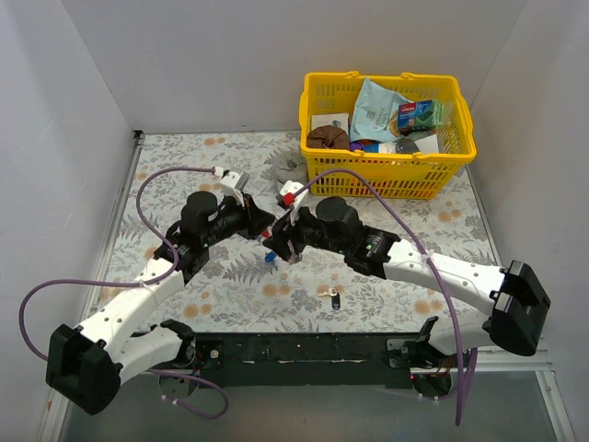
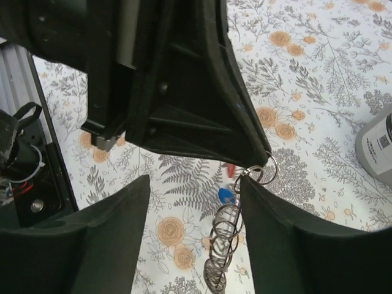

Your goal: Put the keys on the keyring

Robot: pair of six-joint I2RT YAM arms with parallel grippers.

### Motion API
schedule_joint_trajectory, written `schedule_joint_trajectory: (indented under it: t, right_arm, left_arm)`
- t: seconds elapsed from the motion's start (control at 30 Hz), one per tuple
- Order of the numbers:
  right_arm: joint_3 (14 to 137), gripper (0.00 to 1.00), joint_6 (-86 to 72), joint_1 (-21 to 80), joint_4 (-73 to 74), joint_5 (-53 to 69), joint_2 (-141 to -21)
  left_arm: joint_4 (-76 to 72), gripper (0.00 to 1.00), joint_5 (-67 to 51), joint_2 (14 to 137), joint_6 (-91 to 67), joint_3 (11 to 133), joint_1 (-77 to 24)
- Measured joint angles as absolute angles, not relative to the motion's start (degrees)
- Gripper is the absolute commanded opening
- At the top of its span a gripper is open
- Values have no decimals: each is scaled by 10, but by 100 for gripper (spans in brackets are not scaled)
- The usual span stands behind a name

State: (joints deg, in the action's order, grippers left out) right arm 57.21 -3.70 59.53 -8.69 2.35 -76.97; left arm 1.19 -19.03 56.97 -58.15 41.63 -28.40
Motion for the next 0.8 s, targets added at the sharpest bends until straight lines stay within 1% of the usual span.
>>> schedule_joint_trajectory:
  t: [0.07,0.23,0.4,0.57,0.8]
  right_arm:
    - [572,75,-43,594,-78,30,-765]
    - [545,79,-62,576,-89,41,-719]
    - [512,79,-90,527,-103,50,-669]
    - [491,79,-110,472,-104,63,-650]
    - [486,79,-121,458,-102,76,-642]
  left_arm:
    - [6,0,-199,585,-569,416,-284]
    - [6,0,-207,624,-538,412,-284]
    - [8,0,-218,644,-524,405,-284]
    - [-11,0,-244,686,-523,411,-285]
    - [-46,0,-263,729,-515,429,-301]
